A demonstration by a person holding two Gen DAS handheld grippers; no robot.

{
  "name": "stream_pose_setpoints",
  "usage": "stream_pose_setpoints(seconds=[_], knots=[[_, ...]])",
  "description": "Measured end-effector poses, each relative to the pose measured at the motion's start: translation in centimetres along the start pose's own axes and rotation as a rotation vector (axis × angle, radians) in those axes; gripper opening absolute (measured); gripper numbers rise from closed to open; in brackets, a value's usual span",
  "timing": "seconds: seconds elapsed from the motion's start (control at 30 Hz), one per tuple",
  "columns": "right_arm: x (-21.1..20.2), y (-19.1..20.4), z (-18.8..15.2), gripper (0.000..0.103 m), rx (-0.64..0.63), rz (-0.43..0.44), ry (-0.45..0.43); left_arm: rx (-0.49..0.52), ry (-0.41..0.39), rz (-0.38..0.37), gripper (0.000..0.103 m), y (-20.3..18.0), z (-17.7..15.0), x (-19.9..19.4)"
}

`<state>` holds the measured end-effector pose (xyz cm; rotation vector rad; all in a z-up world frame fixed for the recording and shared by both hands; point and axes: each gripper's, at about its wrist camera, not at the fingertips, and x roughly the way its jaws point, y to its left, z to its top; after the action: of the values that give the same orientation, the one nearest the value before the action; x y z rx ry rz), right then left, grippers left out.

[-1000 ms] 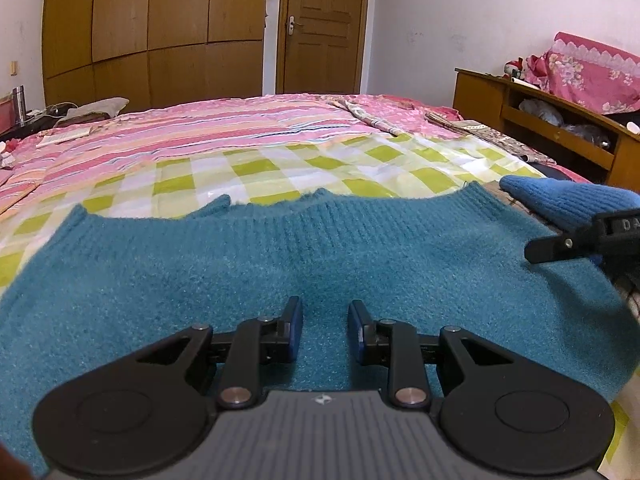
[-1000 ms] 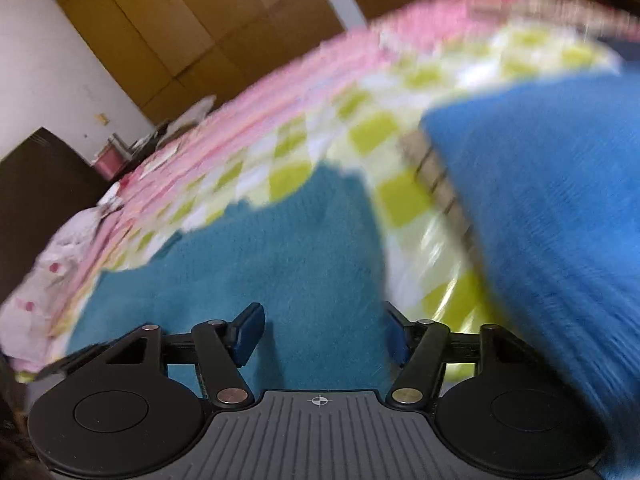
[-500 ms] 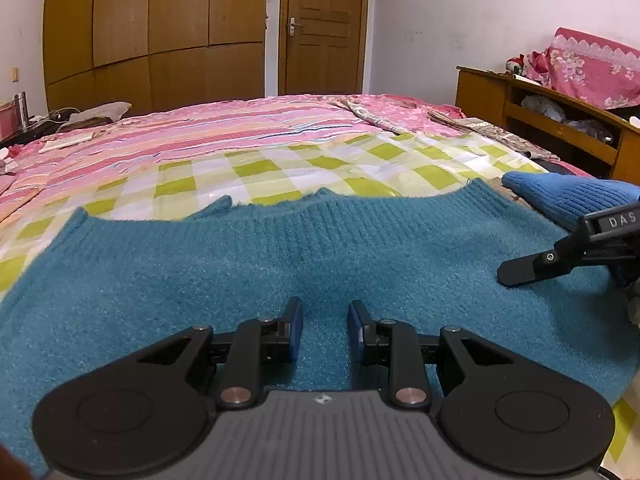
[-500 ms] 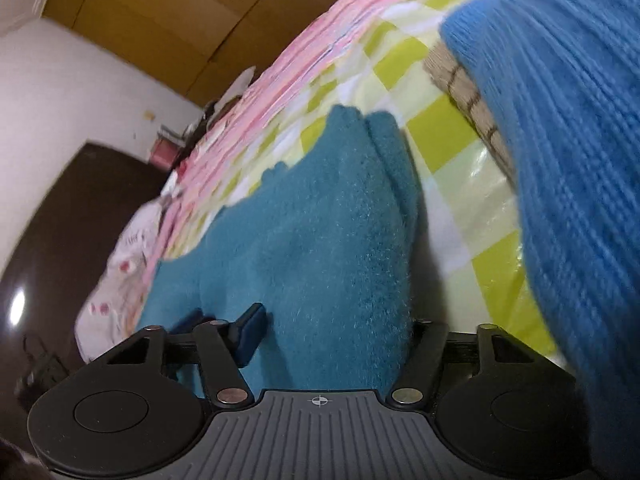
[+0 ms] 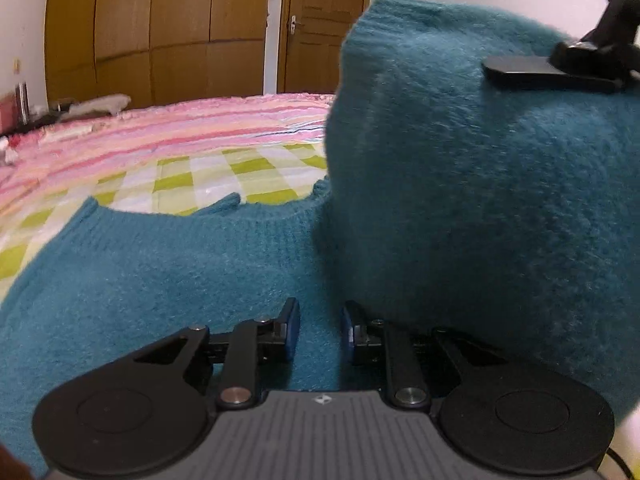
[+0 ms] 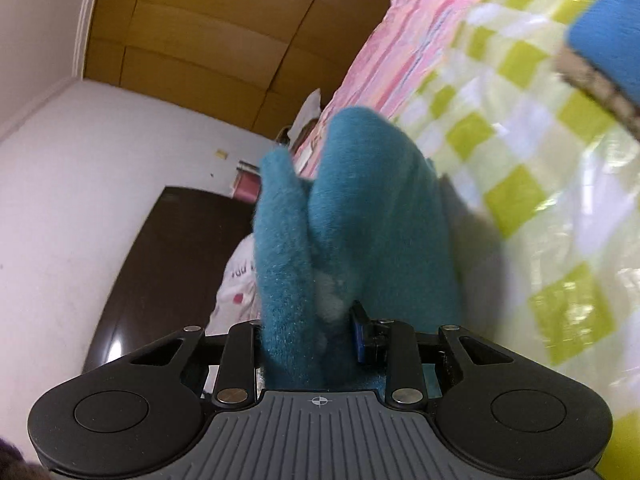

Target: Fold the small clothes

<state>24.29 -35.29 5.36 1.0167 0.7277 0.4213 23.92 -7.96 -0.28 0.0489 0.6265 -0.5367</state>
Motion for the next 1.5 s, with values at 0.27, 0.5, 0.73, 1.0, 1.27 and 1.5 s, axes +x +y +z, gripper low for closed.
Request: stream_pose_setpoints(seconds=[0.27,0.5,0.73,1.0,1.27,1.5], knots=[[3.1,2.7,-0.6,0.028,0.07,-0.083,-0.024,0.035,-0.113,0.173,0.026,5.7,-0.2,-6.3],[8.0,5.1,-3.0,0.029,0.101,-0.117,-0.009,-0.064,-0.018,0.13,0.026,9.2,-2.4,-4.5],[14.2,6.2,-6.1,0.029,0.135,-0.19,0.009,-0.154,-0.02,0.055,0.026,11.9,-3.0,-5.8],[18.0,6.5,-8.1,0.044,0.157,-0.233,0.053,-0.188,-0.047,0.093,0.026,13.8,-5.6,-11.7],[15.7,9.2,-7.5,0.064,0.08,-0.086,0.107,-0.242,-0.108,0.093,0.026,13.1,-6.9,-16.9],[10.2,12.1,-5.9,0.064,-0.133,-0.066,0.029,-0.203,-0.221,0.046,0.031,10.4,-4.6,-20.9]])
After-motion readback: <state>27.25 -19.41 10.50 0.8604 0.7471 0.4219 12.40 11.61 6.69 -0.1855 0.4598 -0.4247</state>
